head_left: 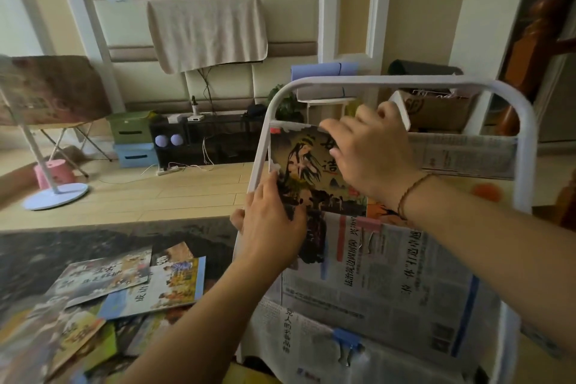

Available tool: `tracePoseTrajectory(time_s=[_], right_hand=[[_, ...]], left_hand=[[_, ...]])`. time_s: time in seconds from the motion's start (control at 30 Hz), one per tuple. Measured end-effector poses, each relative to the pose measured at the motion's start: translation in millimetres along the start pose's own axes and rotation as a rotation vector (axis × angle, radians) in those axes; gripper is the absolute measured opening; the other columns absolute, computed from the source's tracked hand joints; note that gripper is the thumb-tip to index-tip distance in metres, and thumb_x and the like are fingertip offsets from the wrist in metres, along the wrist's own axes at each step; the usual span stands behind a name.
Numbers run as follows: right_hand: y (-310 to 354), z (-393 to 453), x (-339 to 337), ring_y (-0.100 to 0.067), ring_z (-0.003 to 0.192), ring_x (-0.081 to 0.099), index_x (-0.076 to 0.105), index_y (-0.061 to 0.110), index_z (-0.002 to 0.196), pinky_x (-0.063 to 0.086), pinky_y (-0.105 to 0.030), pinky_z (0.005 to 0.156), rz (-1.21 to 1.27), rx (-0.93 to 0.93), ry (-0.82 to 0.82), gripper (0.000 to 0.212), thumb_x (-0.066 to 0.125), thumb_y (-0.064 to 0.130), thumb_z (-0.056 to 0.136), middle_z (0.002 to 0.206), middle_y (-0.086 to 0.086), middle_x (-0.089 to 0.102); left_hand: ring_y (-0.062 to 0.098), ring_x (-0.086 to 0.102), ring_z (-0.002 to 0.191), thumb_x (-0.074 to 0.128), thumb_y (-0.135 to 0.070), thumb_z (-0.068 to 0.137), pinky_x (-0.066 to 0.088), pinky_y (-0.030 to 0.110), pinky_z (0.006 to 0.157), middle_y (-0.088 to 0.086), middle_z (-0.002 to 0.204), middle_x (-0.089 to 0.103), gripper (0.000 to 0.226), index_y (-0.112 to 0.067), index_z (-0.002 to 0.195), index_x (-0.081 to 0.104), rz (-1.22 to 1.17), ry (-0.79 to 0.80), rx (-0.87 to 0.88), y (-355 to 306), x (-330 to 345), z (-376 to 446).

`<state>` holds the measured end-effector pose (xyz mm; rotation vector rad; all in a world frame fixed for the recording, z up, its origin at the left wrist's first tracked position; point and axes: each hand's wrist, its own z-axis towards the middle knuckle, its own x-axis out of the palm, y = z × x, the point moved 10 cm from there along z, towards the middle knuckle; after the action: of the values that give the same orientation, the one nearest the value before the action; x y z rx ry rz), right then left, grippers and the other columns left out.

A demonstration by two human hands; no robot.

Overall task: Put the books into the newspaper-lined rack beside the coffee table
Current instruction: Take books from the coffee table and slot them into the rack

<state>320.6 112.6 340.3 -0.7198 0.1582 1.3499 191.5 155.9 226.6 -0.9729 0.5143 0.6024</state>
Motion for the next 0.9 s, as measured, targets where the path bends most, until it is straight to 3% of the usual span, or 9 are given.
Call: tracePoseTrajectory(time_s=[0.13,0.23,0.53,0.9], right_hand=[[8.7,-14.2,15.0,-0.031,0.098,0.056,0.063,0.017,0.121,0.037,-0.044,0.085,-0.036,0.014,0.075,0.036,0.062,0.033,0.088,0.1,-0.005,0.071],[14.2,-25.4,27.0,-0.03,0.103,0.054,0.066,0.019,0.114,0.037,-0.047,0.089,-0.017,0.015,0.156,0.038,0.065,0.042,0.084,0.108,-0.004,0.067],[17.5,-28.1,34.0,-0.033,0.107,0.05,0.063,0.024,0.124,0.038,-0.048,0.088,-0.074,0.028,0.234,0.05,0.067,0.05,0.081,0.113,-0.006,0.061],[17.7,-27.8,33.1,-0.031,0.113,0.047,0.058,0.026,0.13,0.036,-0.047,0.091,-0.079,0.007,0.295,0.049,0.063,0.047,0.086,0.12,-0.004,0.058]], left_hand=[[0.021,0.03,0.137,0.041,-0.06,0.09,0.031,0.053,0.109,-0.004,0.148,0.039,0.073,-0.027,0.149,0.015,0.113,-0.029,0.036,0.4,8.4,-3.7],[0.022,0.021,0.139,0.034,-0.069,0.09,0.028,0.053,0.109,-0.004,0.149,0.037,0.076,-0.028,0.15,0.014,0.184,0.0,0.009,5.2,14.7,-4.5],[0.023,0.02,0.133,0.025,-0.07,0.092,0.02,0.046,0.103,-0.002,0.147,0.035,0.072,-0.026,0.149,0.022,0.374,0.02,-0.003,7.3,12.4,-9.1],[0.026,0.025,0.132,0.024,-0.072,0.09,0.022,0.05,0.105,-0.001,0.143,0.041,0.071,-0.029,0.146,0.027,0.36,0.082,-0.003,9.9,15.0,-4.1]])
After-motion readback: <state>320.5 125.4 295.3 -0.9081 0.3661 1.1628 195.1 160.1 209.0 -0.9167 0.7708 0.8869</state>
